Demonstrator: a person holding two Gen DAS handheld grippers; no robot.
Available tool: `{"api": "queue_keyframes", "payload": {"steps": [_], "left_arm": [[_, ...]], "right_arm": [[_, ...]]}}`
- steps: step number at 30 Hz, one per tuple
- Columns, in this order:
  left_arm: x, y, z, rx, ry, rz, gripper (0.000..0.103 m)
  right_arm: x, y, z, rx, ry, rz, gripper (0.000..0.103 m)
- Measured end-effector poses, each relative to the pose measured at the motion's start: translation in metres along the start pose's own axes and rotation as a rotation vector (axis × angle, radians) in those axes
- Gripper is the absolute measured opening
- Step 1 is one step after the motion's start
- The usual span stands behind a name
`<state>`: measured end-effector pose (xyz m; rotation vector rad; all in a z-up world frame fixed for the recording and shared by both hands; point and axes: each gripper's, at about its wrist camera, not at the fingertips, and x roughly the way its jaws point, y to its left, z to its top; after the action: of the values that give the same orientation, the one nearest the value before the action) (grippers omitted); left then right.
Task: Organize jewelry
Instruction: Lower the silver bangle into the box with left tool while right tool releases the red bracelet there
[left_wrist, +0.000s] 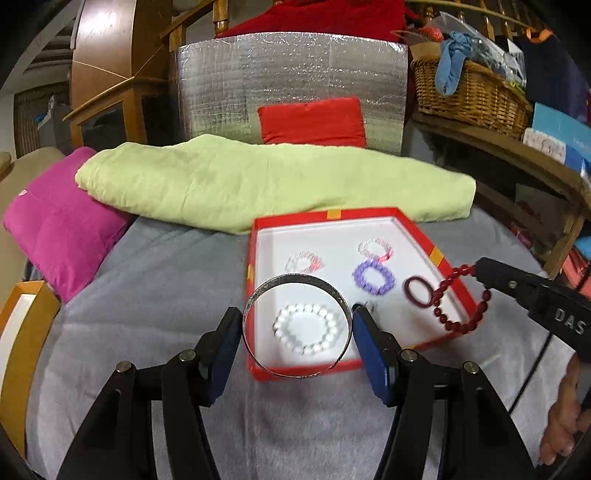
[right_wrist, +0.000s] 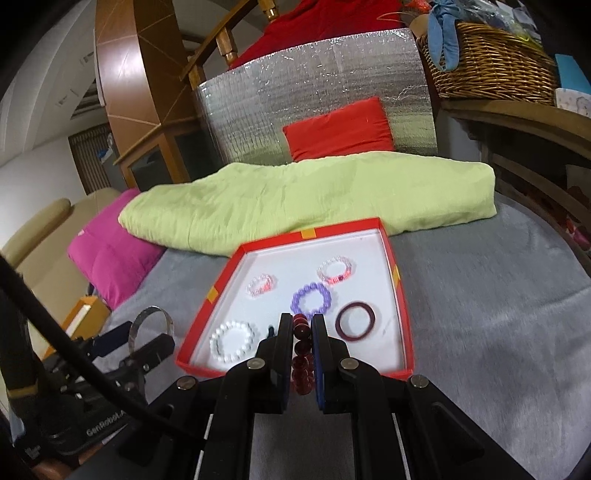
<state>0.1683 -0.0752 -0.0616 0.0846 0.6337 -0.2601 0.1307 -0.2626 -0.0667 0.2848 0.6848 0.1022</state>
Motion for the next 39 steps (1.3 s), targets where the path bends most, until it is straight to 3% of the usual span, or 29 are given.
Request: {"api": "queue_keyframes", "payload": {"steps": [4, 11, 20, 29, 39], "left_arm": [[0.014, -0.002, 0.022, -0.005, 0.01, -0.054, 0.063], [0.044, -0.005, 0.058, -0.034, 0.002, -0.065, 0.063], [0.085, 0.0, 0.062, -0.04, 0.059, -0.05, 0.063], [0.117, -0.011, 0.054, 0.01, 0.127, -0.056, 0.063], [0.139, -0.014, 0.052, 0.025, 0.173, -0.047, 0.063]], "right_arm": [[0.016, -0.007, 0.02, 0.051, -0.001, 0.032, 0.01], [0.053, -0.019, 0.054, 0.123, 0.015, 0.071, 0.01], [0.119, -0.016, 0.099, 0.148, 0.064, 0.097, 0.01], [0.188, -0.015, 0.105, 0.201, 0.168, 0.118, 0.01], [0.219, -0.026, 0.1, 0.228, 0.215, 0.125, 0.01]]}}
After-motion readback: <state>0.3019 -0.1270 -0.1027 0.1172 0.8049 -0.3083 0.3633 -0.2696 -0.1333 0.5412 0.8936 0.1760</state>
